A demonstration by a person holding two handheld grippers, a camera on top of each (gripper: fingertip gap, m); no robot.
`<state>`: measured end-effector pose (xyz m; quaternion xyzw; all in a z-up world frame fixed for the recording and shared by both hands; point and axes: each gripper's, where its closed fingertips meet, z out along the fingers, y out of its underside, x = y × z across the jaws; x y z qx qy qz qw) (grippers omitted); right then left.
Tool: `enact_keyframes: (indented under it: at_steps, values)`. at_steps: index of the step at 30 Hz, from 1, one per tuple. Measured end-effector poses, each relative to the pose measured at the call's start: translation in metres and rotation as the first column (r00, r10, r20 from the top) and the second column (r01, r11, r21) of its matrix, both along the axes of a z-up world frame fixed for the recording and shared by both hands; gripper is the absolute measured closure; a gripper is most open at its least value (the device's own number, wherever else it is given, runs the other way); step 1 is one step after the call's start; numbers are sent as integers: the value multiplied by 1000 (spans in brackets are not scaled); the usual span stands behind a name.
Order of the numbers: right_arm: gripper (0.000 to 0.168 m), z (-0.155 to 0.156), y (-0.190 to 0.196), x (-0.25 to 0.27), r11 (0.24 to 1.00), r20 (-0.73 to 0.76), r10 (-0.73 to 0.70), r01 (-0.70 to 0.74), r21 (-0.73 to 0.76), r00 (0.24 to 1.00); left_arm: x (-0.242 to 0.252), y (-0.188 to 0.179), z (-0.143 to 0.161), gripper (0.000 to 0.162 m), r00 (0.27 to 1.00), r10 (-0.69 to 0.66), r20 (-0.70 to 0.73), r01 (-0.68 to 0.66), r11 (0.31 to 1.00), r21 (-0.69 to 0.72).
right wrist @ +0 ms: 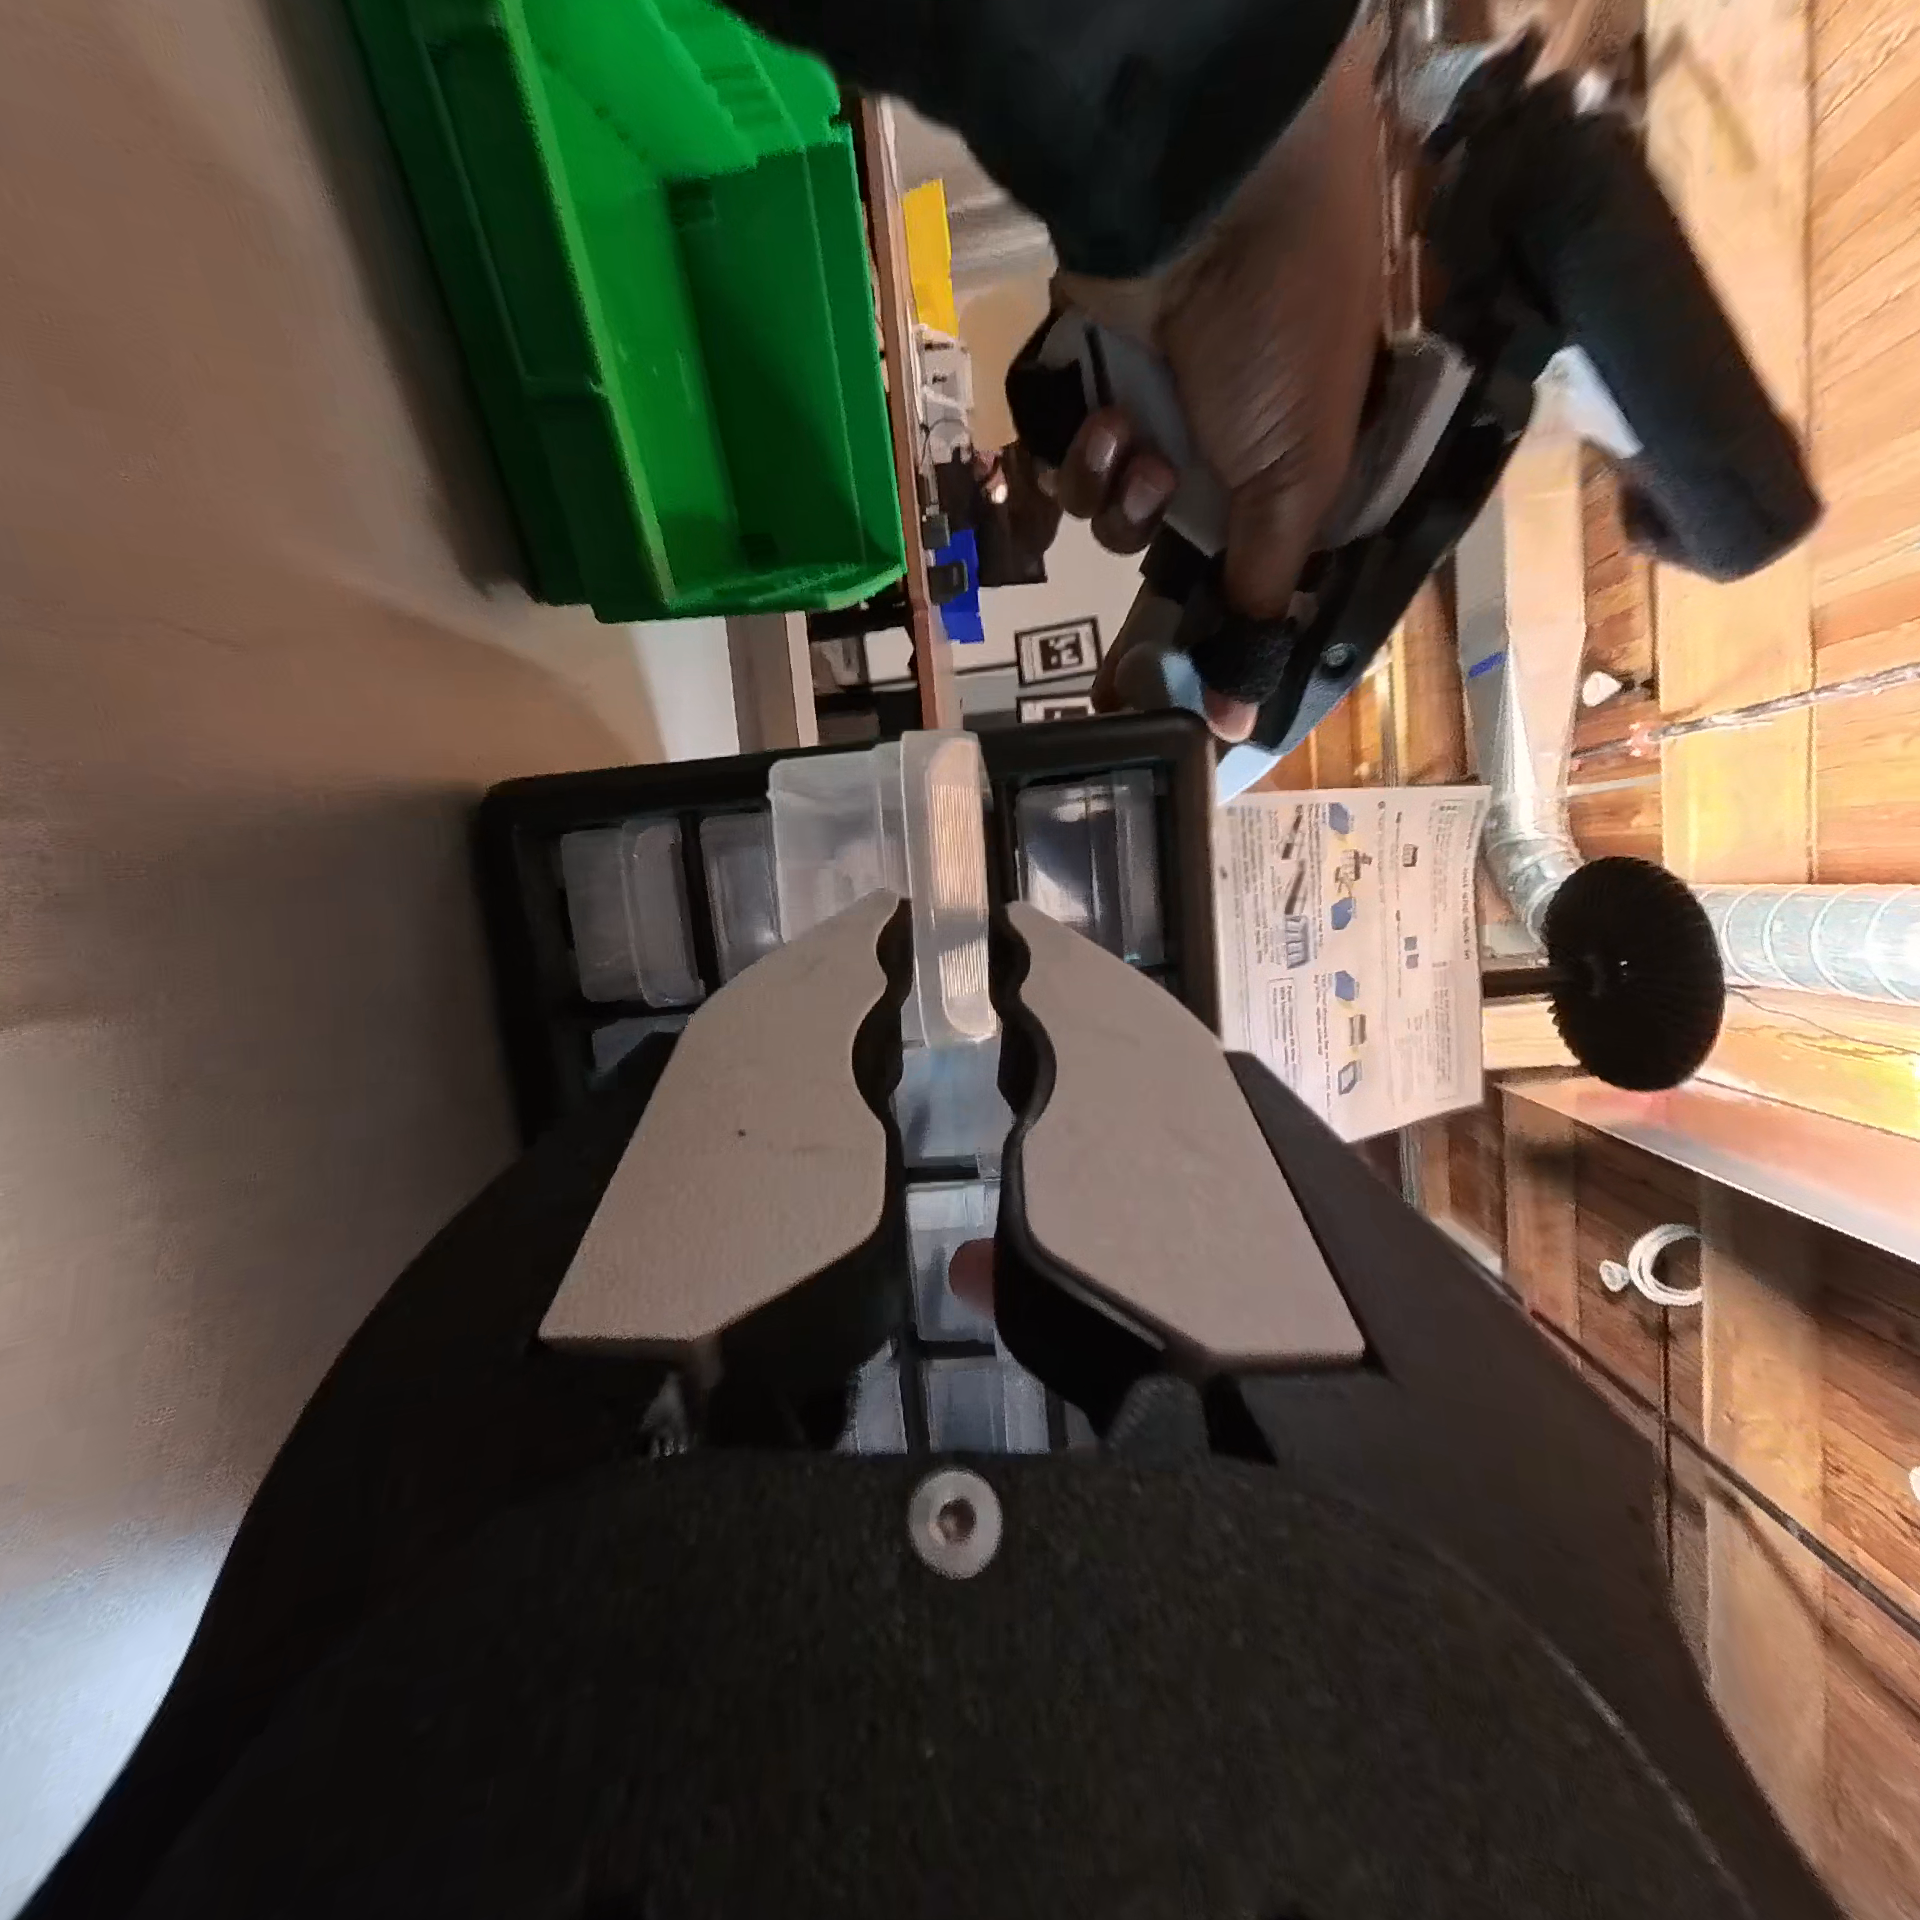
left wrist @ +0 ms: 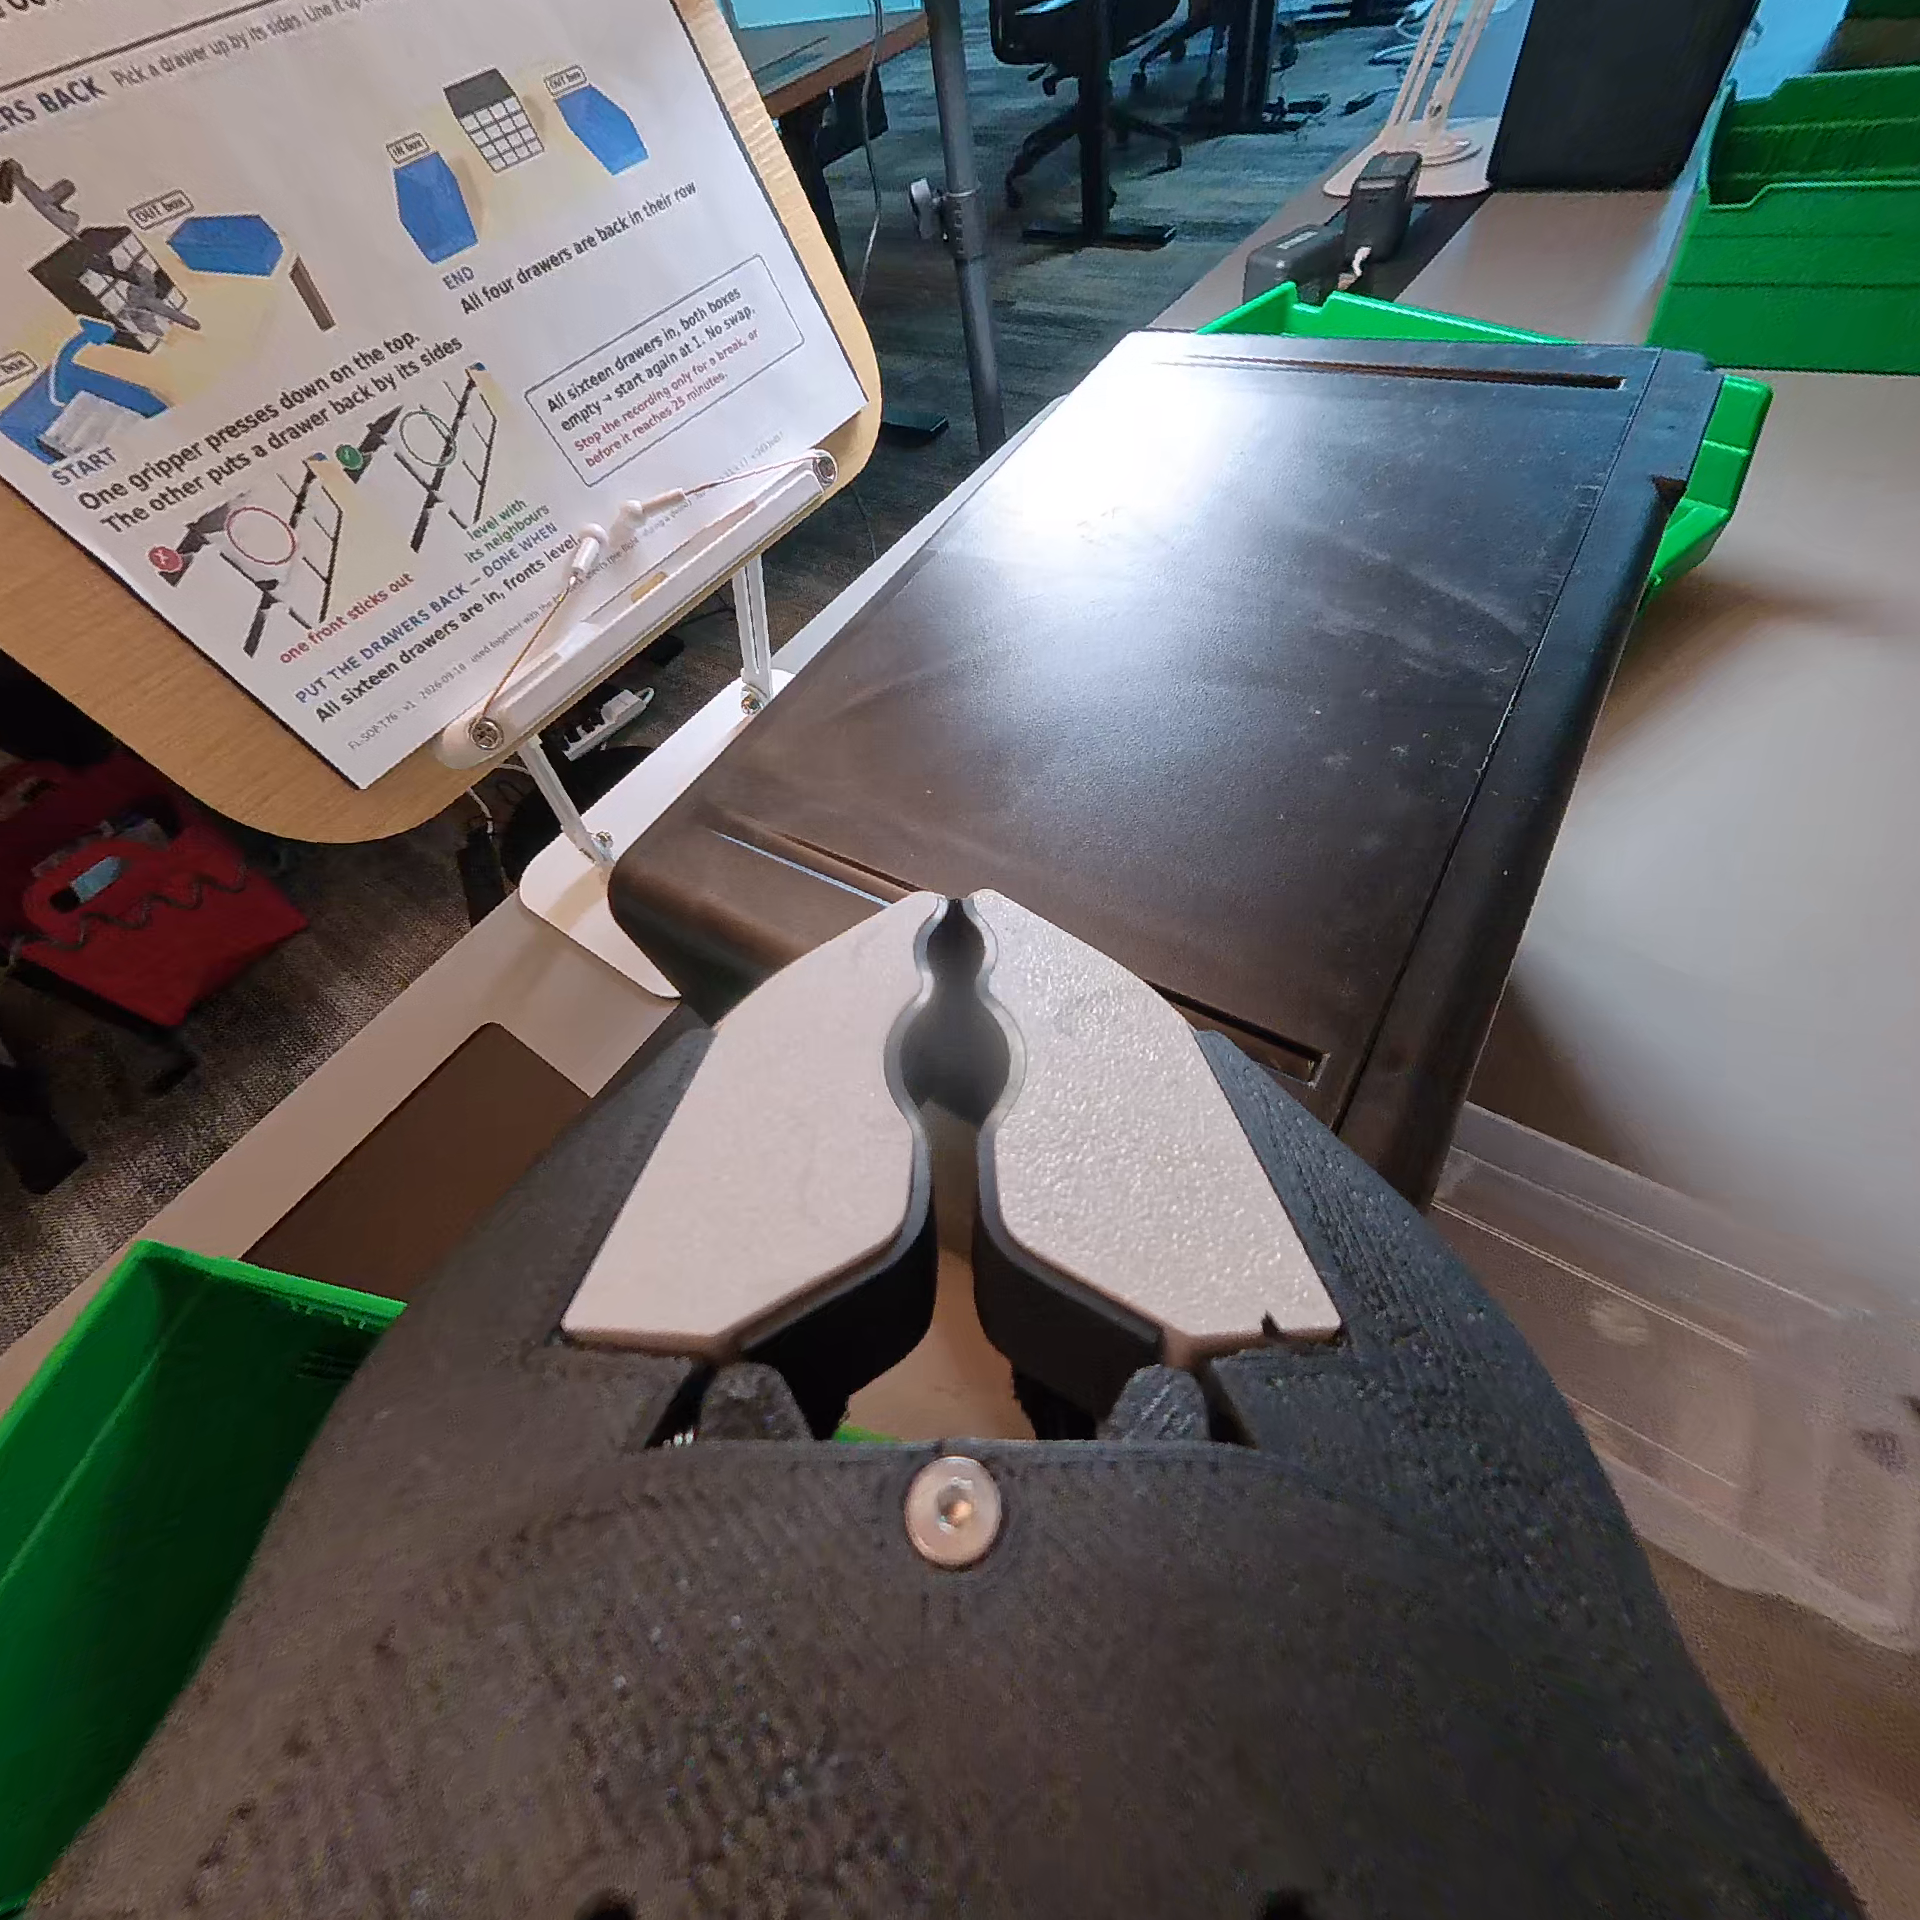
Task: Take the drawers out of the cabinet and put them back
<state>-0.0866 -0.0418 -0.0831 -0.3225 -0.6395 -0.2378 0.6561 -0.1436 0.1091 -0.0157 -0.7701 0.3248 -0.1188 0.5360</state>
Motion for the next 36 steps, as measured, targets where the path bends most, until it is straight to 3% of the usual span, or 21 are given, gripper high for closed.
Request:
enact_keyframes:
  at_steps: [3,8,12,18,22,26,32,36]
  values:
    - [157,9,-27,14,999,-38,45,-45,8,998,0,0,0,161,1000,-2,8,2,1000,-2]
    - [167,49,-65,49,993,-171,84,-96,-64,982,0,0,0,162,1000,1,6,-1,1000,0]
    - [166,73,-69,84,996,-208,49,-64,-62,977,0,0,0,162,1000,6,7,-6,1000,5]
    - [166,111,-49,163,989,-238,-130,144,42,963,0,0,0,161,1000,8,10,-8,1000,6]
    - [166,128,-11,230,936,-250,-326,348,48,912,0,0,0,161,1000,9,13,-9,1000,5]
    - [166,125,54,282,872,-253,-461,486,48,851,0,0,0,161,1000,15,11,-15,1000,8]
    - [166,80,177,315,773,-145,-627,634,4,766,-1,0,0,161,1000,12,22,-12,1000,8]
    - [166,31,254,331,653,12,-756,755,-55,655,-1,-1,0,161,999,4,41,-4,1000,5]
